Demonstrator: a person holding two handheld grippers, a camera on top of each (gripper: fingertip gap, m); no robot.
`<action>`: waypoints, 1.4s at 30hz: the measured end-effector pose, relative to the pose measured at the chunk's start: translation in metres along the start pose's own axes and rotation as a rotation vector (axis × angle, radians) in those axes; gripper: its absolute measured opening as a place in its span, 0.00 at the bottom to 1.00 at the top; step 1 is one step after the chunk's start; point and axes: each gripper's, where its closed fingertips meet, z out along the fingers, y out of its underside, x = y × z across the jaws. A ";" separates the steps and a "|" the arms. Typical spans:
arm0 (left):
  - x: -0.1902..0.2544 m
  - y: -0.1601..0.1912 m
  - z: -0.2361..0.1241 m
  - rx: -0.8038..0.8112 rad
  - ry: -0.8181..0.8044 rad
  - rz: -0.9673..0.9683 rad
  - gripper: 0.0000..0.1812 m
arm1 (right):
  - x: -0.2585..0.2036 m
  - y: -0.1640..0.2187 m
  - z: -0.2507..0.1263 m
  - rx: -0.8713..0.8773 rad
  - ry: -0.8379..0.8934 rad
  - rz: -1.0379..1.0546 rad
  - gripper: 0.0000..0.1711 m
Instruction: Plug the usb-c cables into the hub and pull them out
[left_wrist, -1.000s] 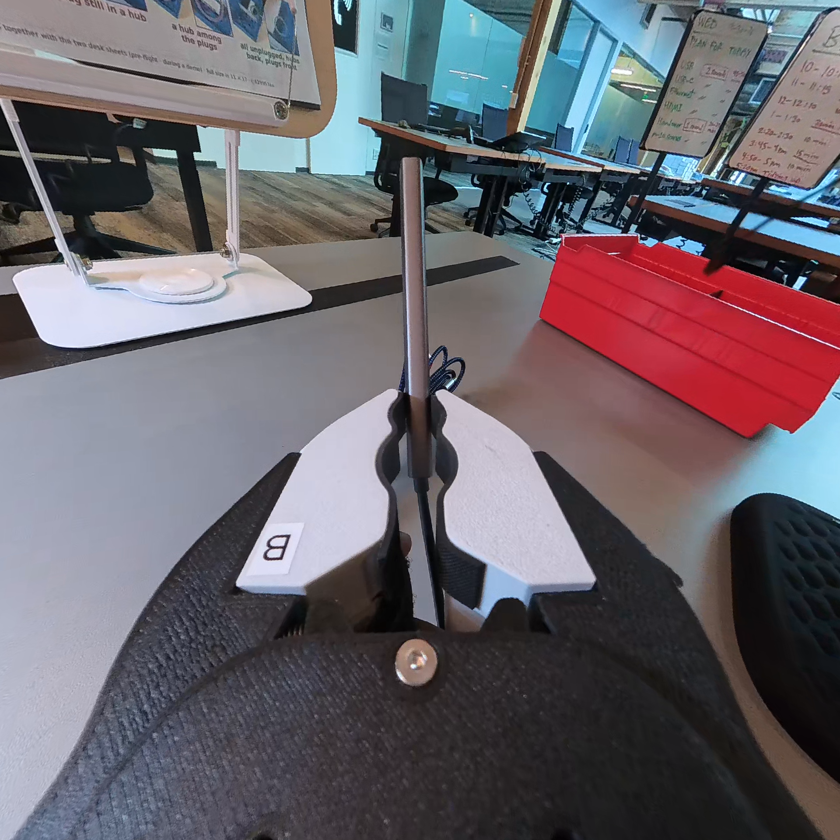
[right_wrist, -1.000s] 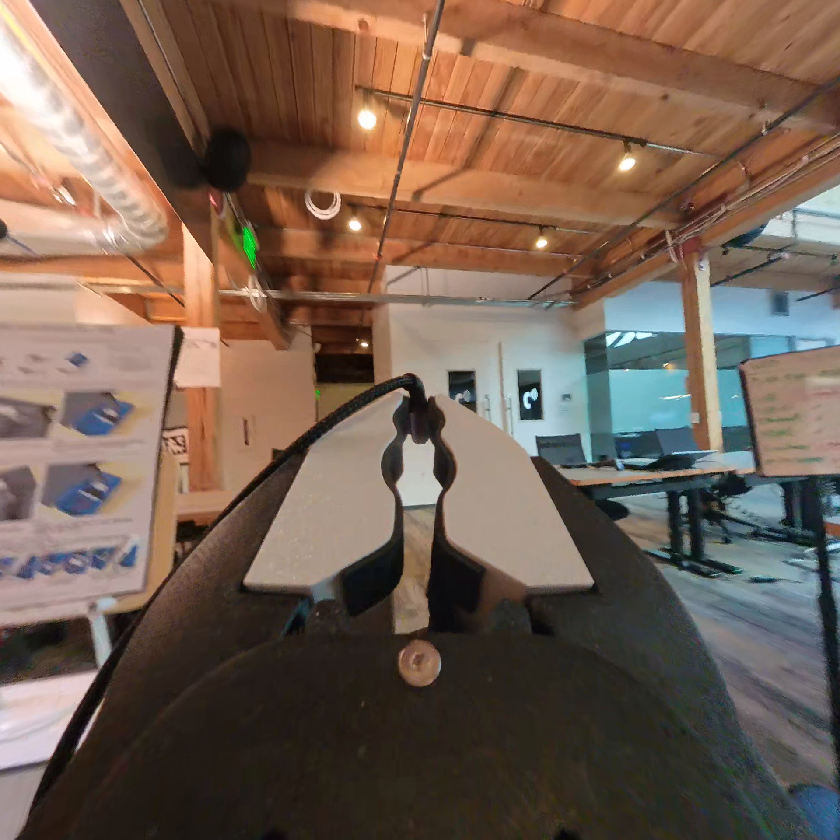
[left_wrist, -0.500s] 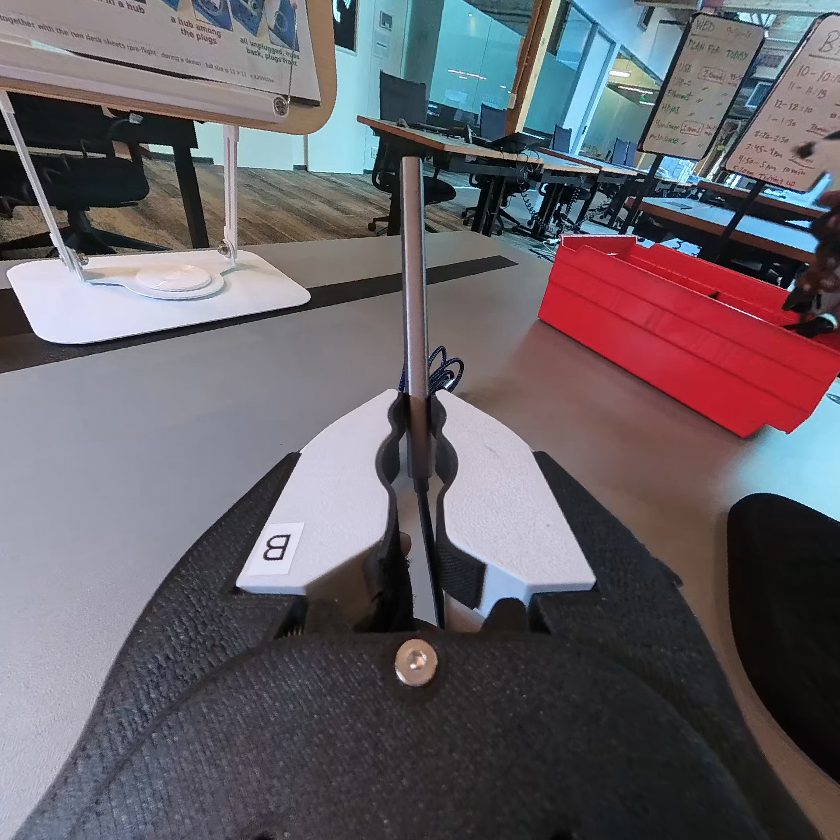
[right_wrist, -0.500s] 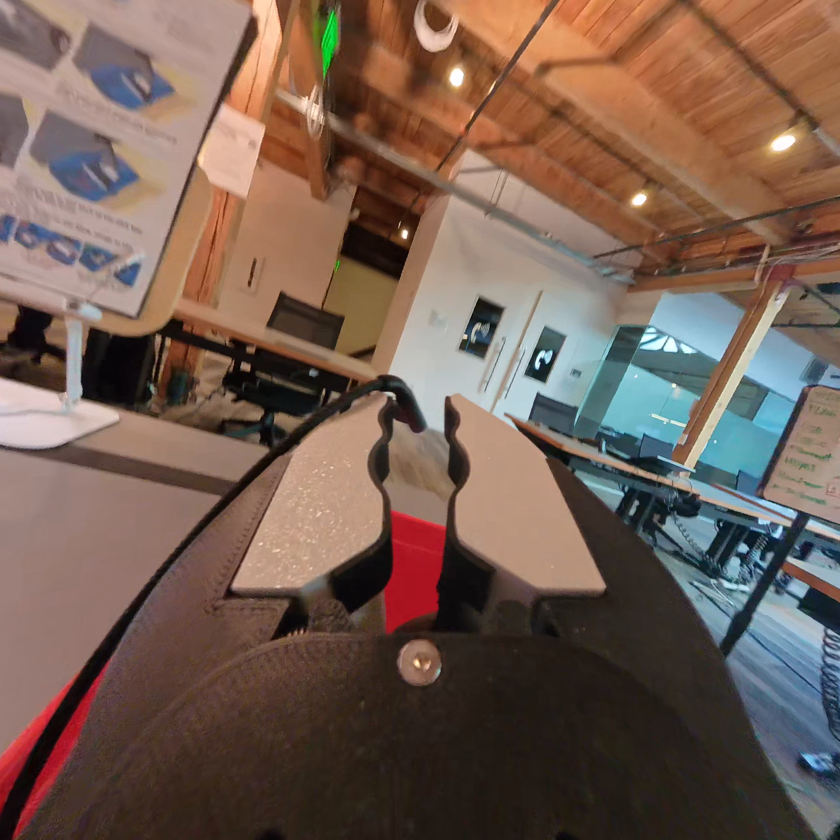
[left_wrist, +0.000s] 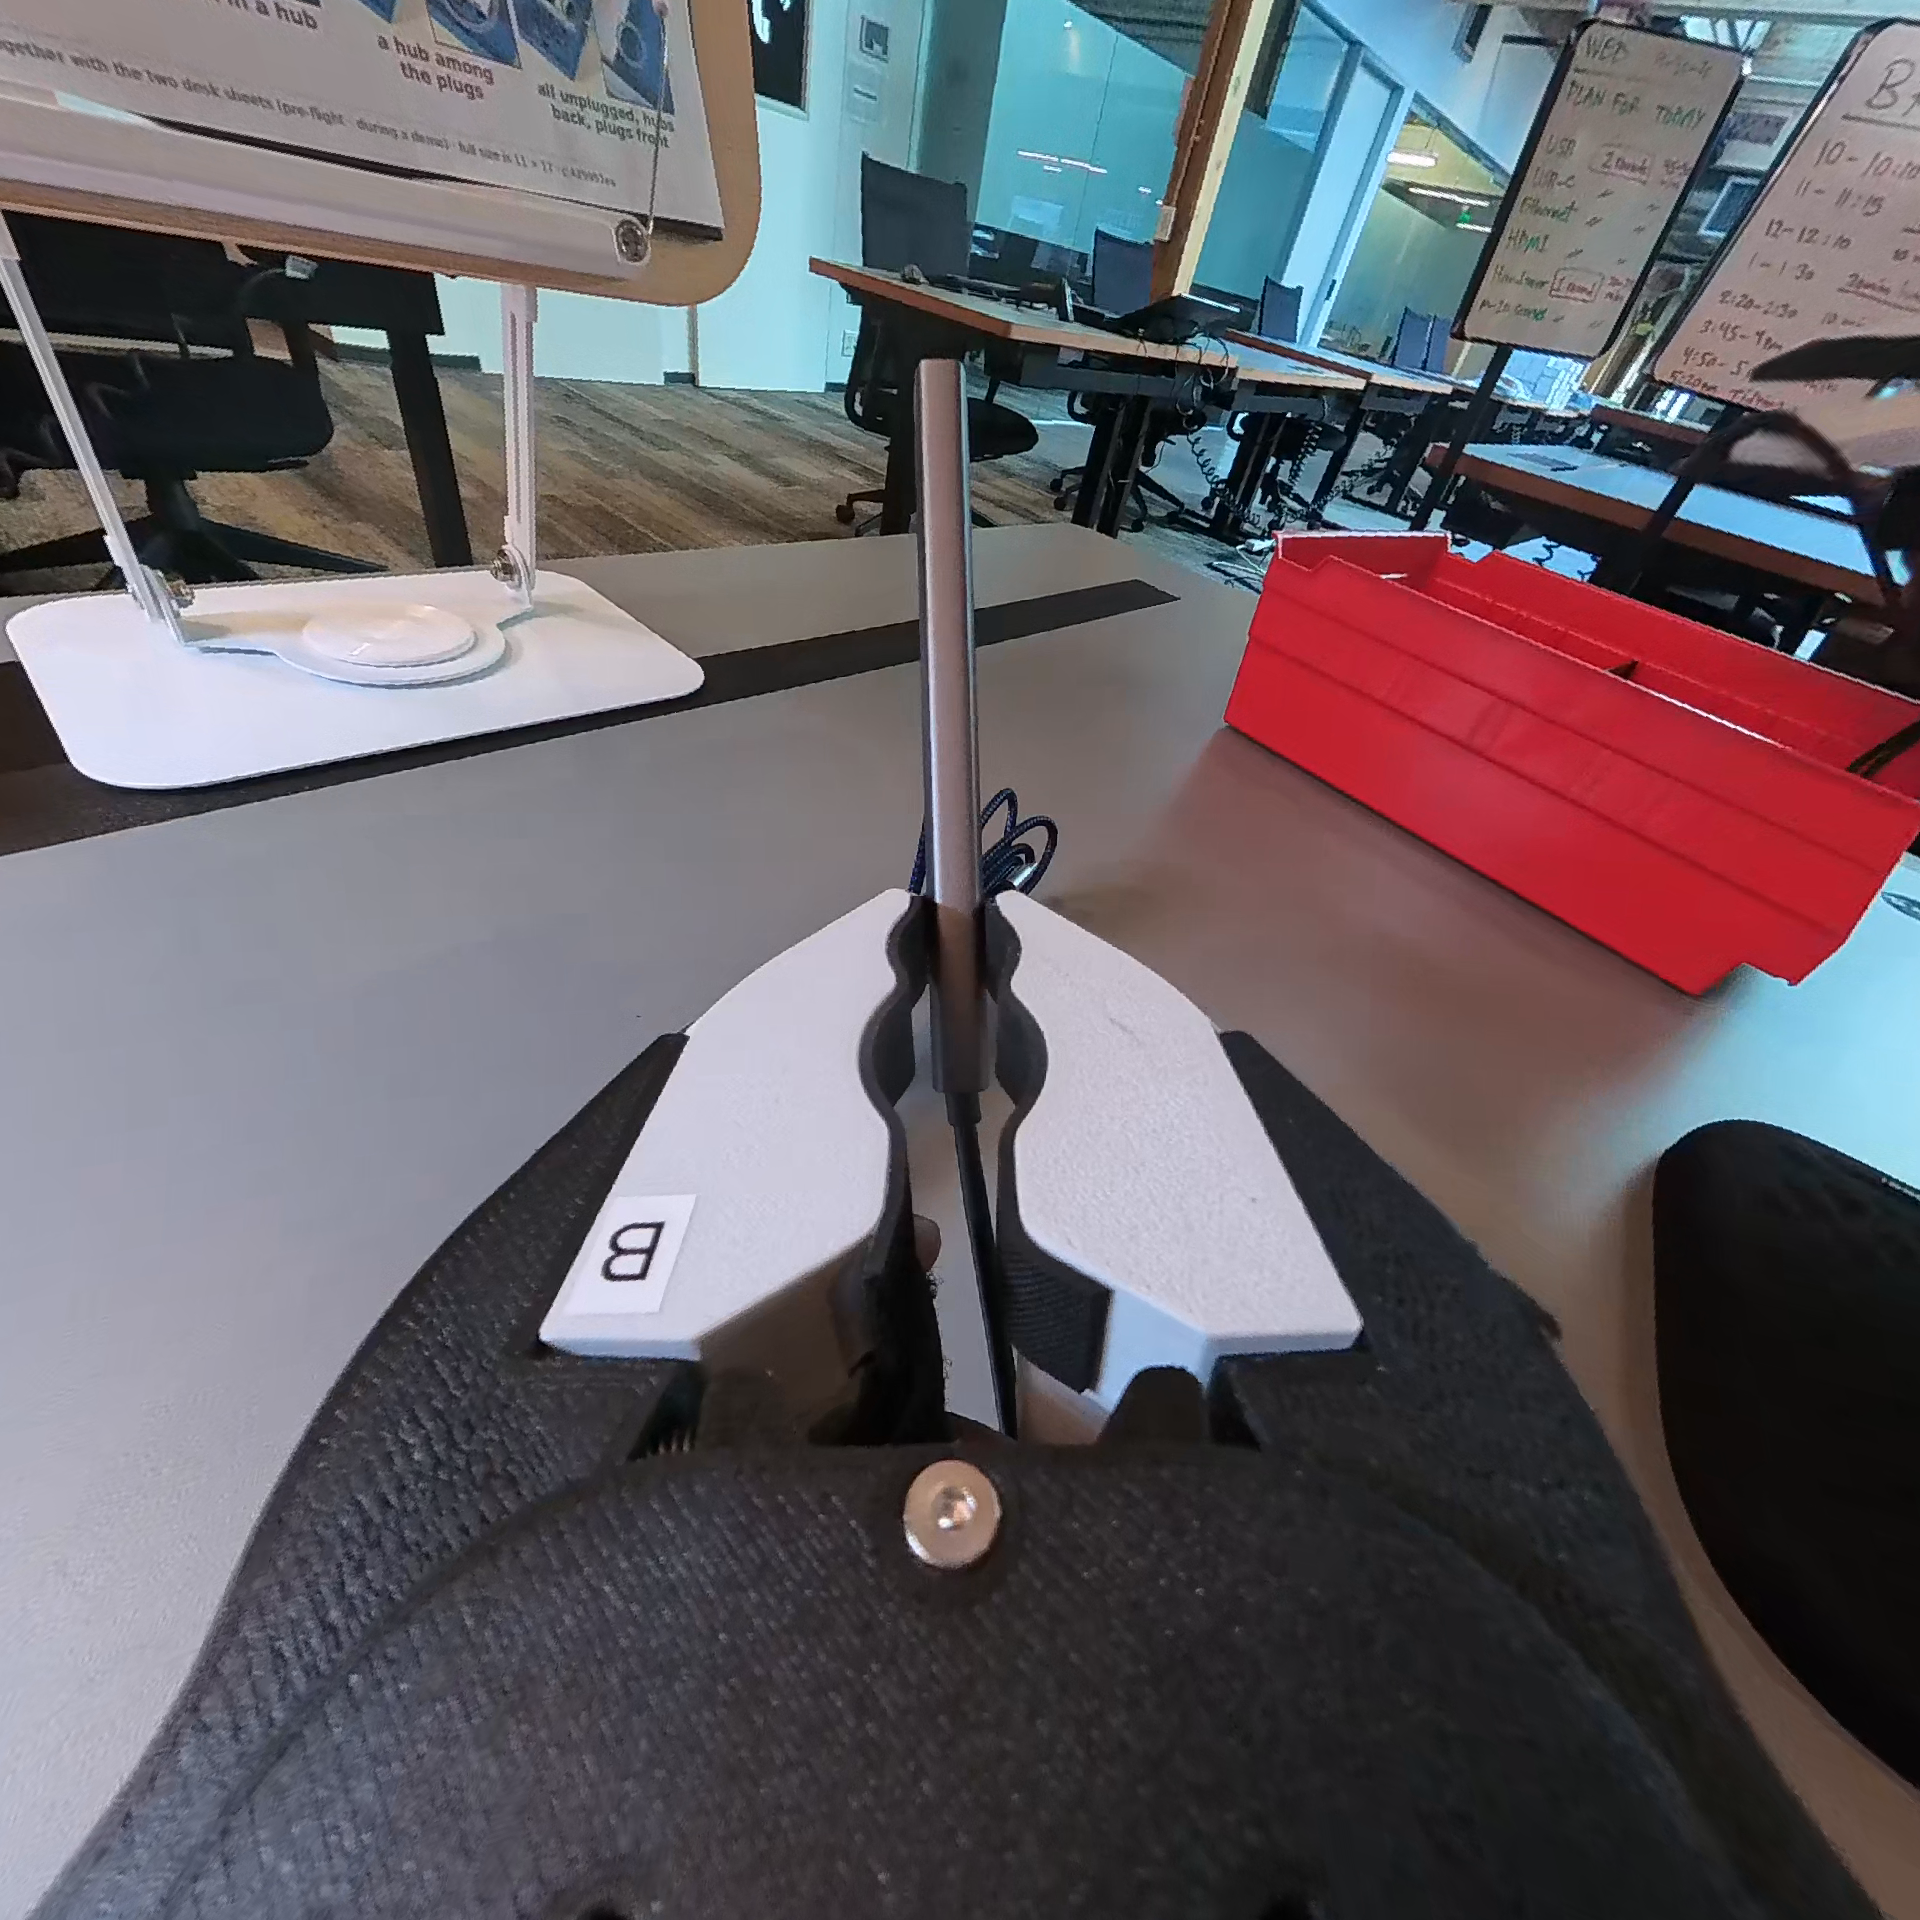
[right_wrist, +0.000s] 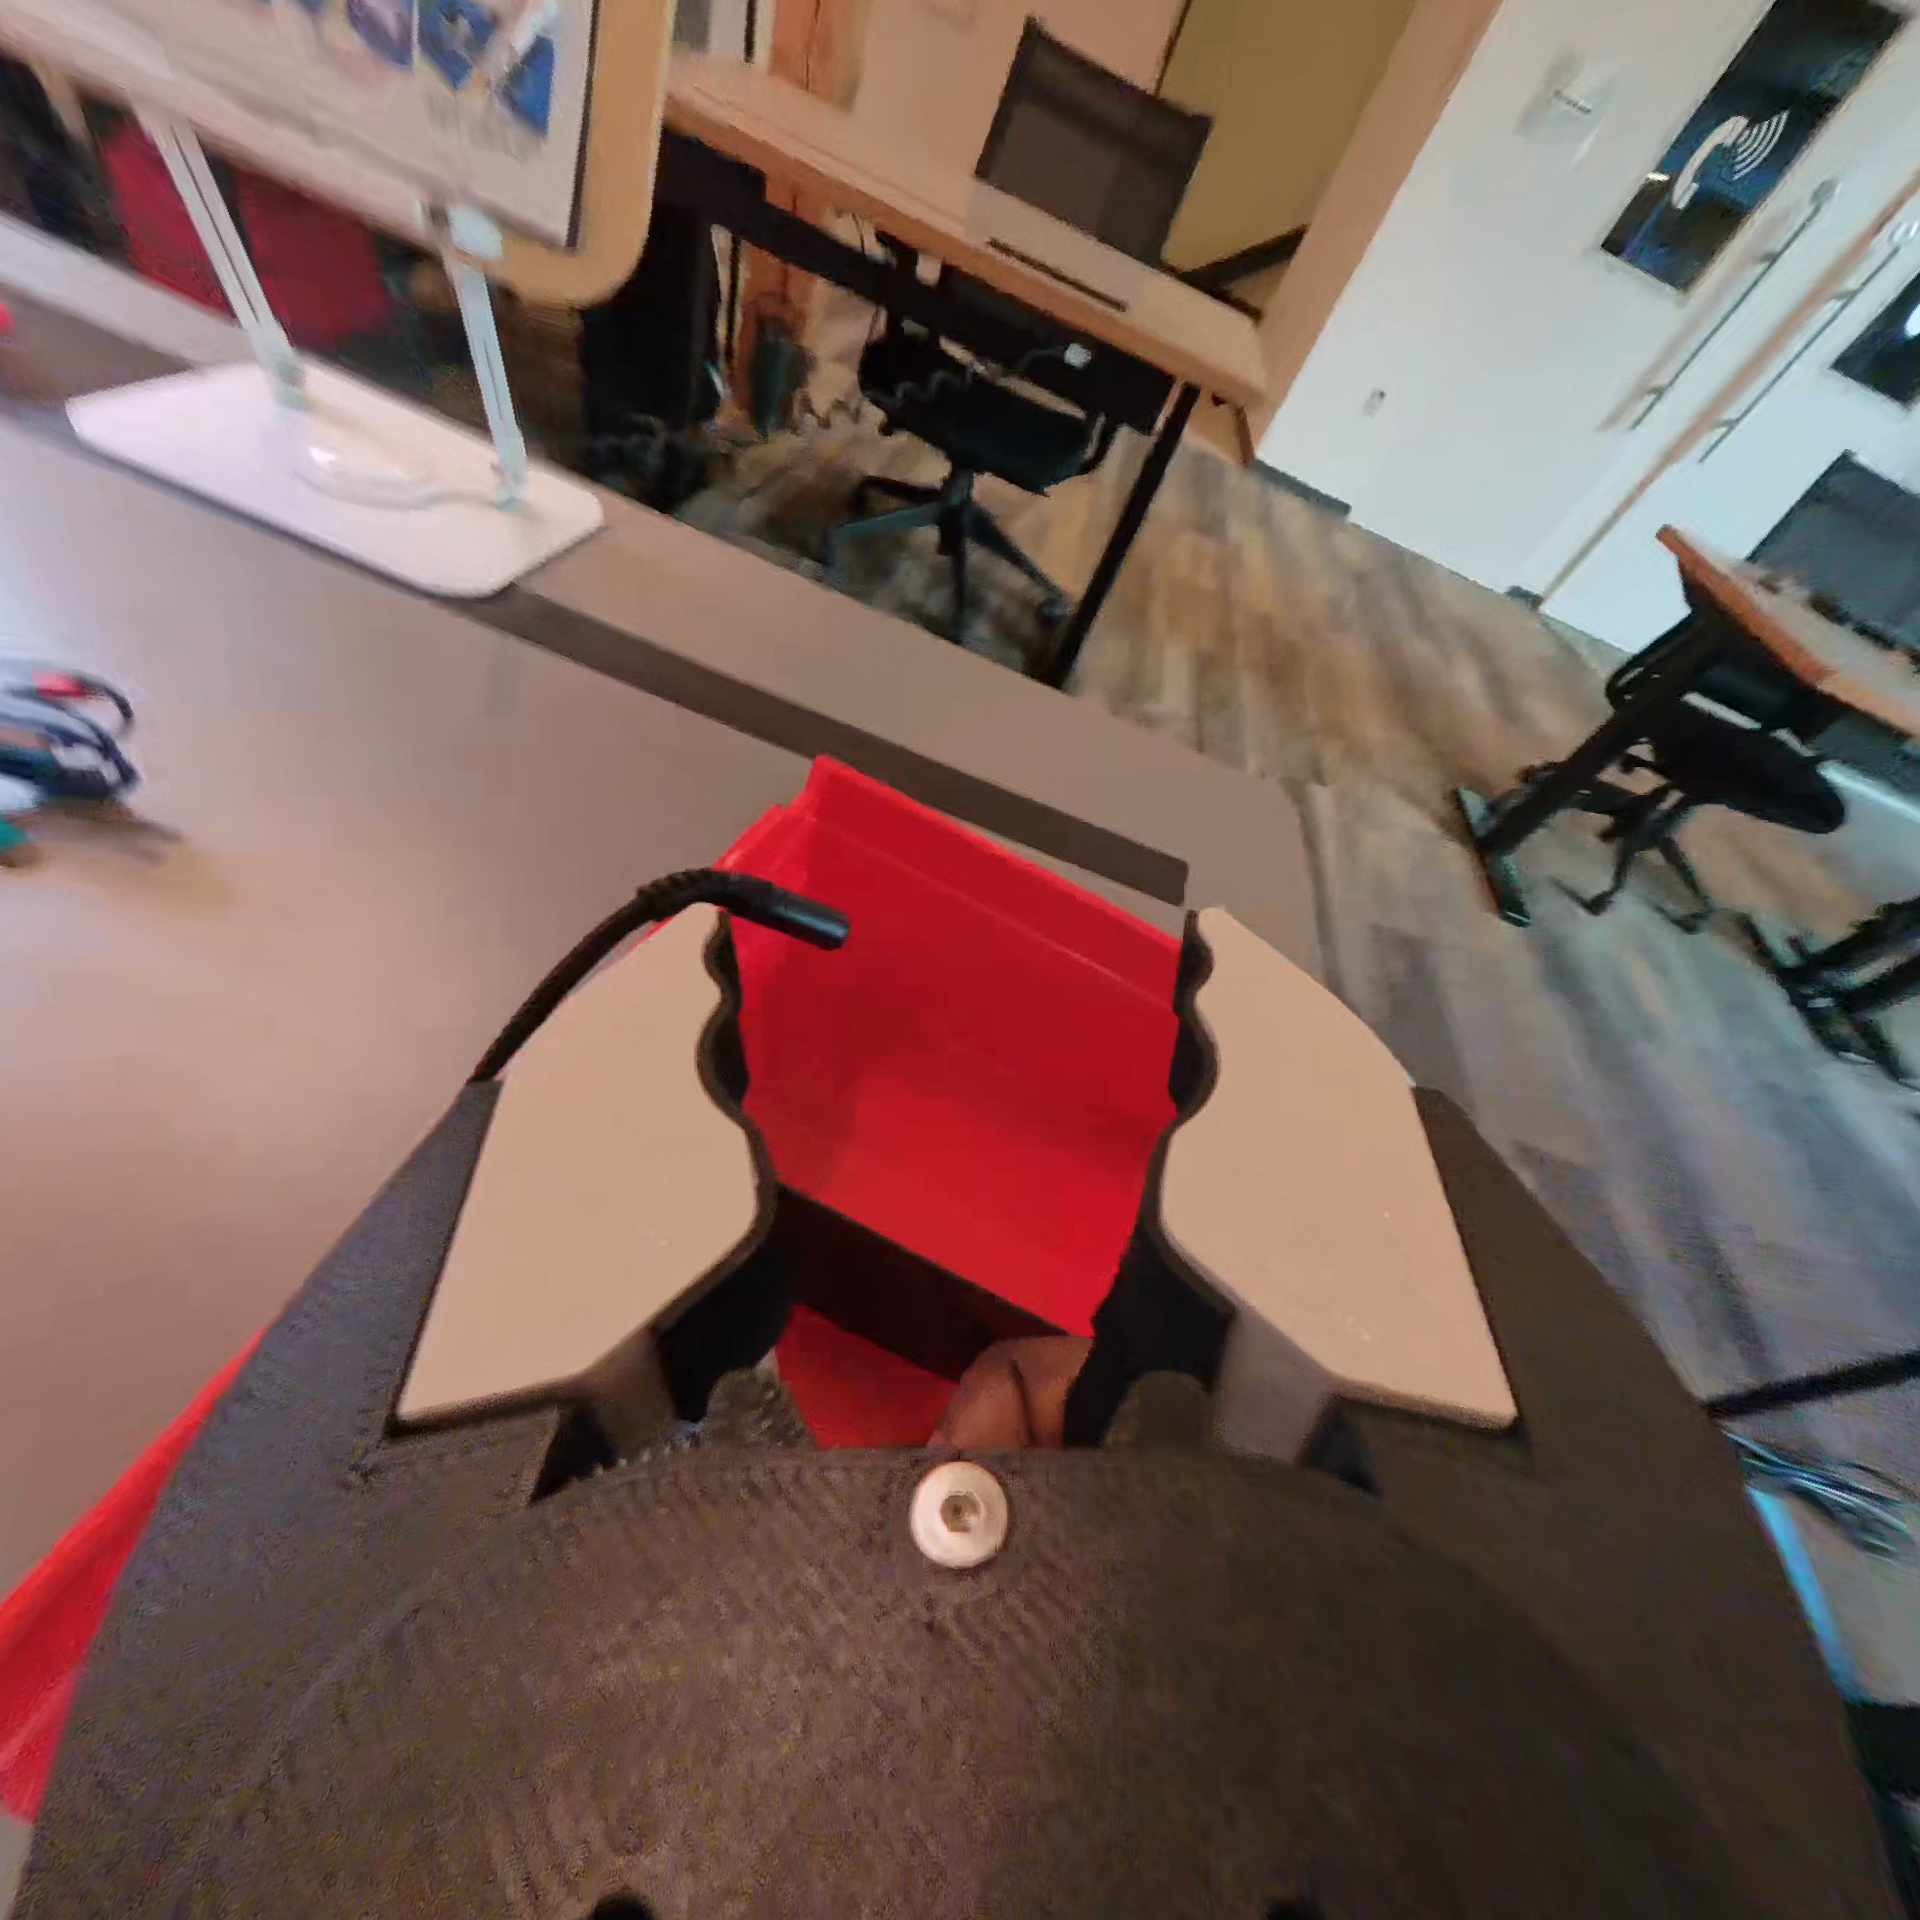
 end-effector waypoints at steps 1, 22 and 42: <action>0.000 0.000 0.000 0.001 -0.002 0.000 0.06 | 0.006 -0.006 0.000 0.049 0.002 0.041 0.47; 0.002 0.001 0.001 -0.008 0.004 0.008 0.06 | 0.043 -0.062 -0.051 0.581 -0.070 0.507 0.71; 0.002 0.002 0.001 -0.010 0.011 0.008 0.06 | 0.048 -0.106 -0.129 1.109 -0.484 0.878 0.58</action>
